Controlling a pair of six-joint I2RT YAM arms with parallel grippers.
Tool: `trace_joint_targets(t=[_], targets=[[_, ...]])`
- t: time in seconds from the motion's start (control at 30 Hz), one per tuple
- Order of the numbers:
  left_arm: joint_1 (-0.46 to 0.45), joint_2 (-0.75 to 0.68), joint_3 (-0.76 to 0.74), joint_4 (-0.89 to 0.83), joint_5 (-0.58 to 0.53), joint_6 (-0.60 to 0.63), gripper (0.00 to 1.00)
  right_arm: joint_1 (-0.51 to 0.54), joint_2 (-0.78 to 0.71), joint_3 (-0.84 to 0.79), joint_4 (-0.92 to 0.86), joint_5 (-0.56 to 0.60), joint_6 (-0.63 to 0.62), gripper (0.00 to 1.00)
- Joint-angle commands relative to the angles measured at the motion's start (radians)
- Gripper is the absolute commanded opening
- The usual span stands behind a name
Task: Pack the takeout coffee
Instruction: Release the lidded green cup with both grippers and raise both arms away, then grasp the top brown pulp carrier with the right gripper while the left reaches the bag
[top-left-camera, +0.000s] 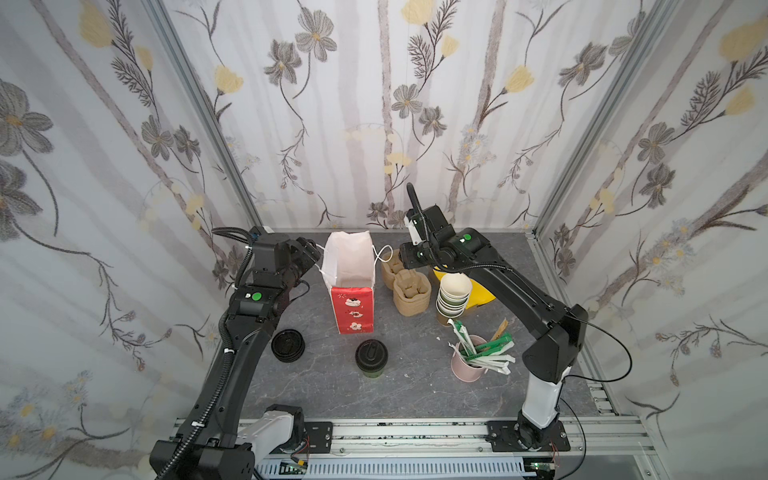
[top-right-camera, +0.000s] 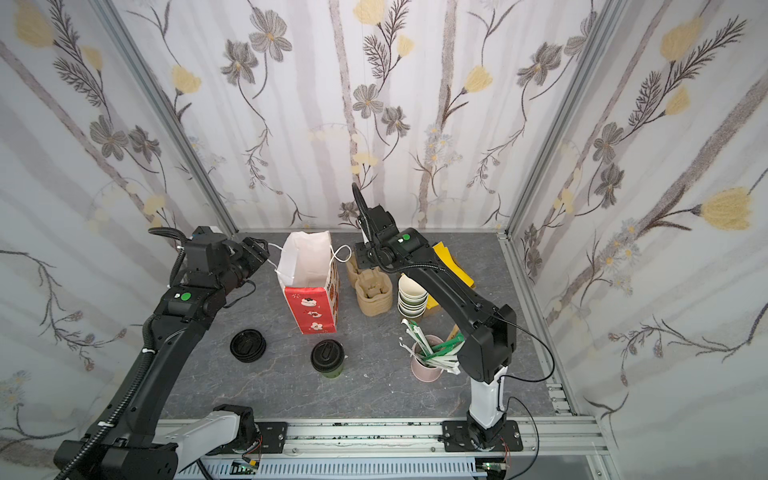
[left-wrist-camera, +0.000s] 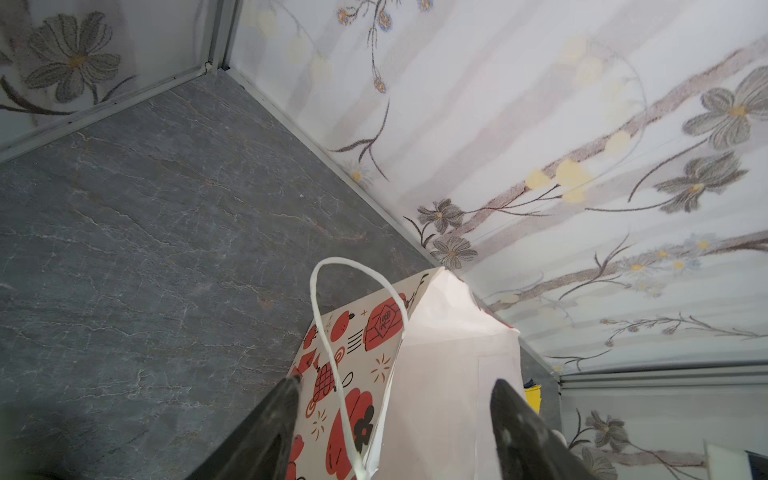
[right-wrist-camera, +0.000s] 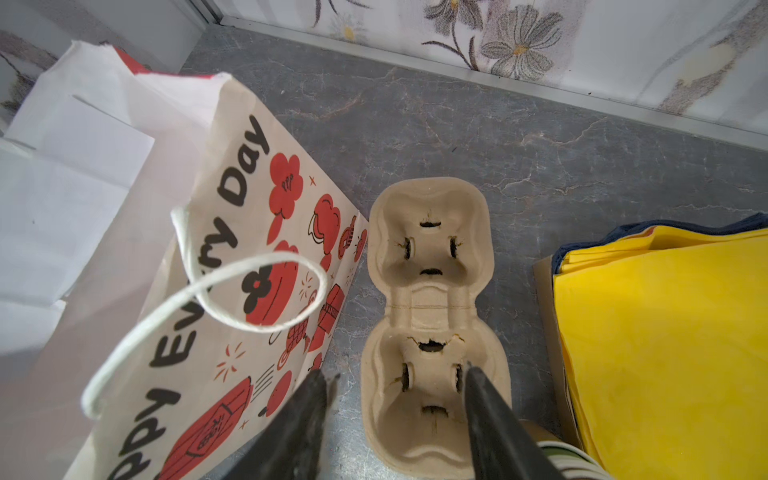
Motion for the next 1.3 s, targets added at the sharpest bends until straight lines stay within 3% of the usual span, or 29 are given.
trace_joint_targets(t=[0.0,0.23,0.6,1.27], targets=[[0.013,0.0,0.043,-0.02,0.041,-0.045,0.74,-0.007,0.056,0.111,-0.159,-0.019,0.005,0.58],[0.025,0.03,0.052,-0.014,-0.058,0.048,0.76,-0.031,0.125,0.117,-0.185,-0.039,-0.001,0.58],[0.026,0.058,0.026,0.02,-0.036,0.071,0.76,-0.034,0.221,0.145,-0.202,-0.052,-0.017,0.54],[0.026,0.065,0.029,0.036,-0.038,0.068,0.76,-0.019,0.329,0.194,-0.124,0.052,0.001,0.5]])
